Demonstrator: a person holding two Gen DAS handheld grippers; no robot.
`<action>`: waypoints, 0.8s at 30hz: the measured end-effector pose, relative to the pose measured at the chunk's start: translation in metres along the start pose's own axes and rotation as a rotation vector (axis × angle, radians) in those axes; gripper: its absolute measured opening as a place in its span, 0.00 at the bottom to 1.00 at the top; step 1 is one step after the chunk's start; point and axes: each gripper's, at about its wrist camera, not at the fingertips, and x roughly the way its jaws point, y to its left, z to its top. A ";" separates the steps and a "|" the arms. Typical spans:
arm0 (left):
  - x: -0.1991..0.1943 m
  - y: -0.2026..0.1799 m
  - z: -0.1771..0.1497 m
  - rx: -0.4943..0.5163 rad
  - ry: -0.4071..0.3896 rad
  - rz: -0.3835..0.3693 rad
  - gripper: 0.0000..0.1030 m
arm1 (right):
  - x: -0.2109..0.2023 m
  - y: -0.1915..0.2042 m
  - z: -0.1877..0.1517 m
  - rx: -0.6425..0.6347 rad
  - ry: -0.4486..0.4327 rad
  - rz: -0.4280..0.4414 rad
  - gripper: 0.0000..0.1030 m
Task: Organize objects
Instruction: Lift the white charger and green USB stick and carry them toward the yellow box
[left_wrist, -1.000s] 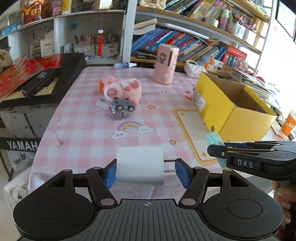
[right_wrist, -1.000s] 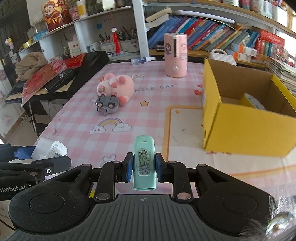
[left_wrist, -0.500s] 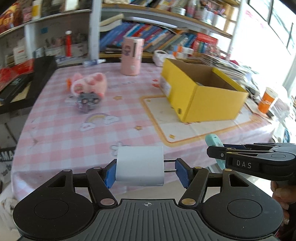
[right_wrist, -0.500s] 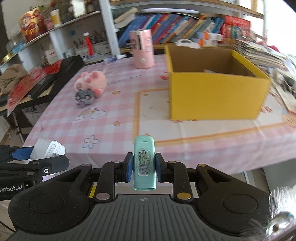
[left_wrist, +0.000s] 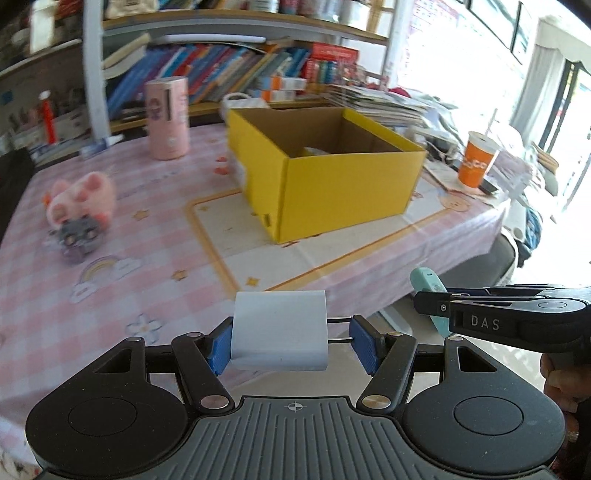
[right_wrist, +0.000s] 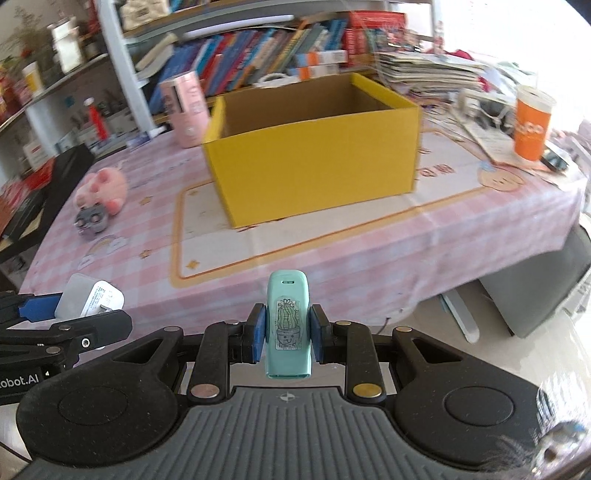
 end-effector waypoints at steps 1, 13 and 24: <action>0.003 -0.003 0.002 0.007 0.003 -0.006 0.63 | 0.001 -0.004 0.001 0.008 0.001 -0.006 0.22; 0.035 -0.022 0.034 0.041 -0.002 -0.029 0.63 | 0.019 -0.044 0.025 0.065 0.025 -0.036 0.22; 0.057 -0.035 0.079 0.067 -0.082 -0.034 0.63 | 0.037 -0.070 0.072 0.049 -0.016 -0.025 0.22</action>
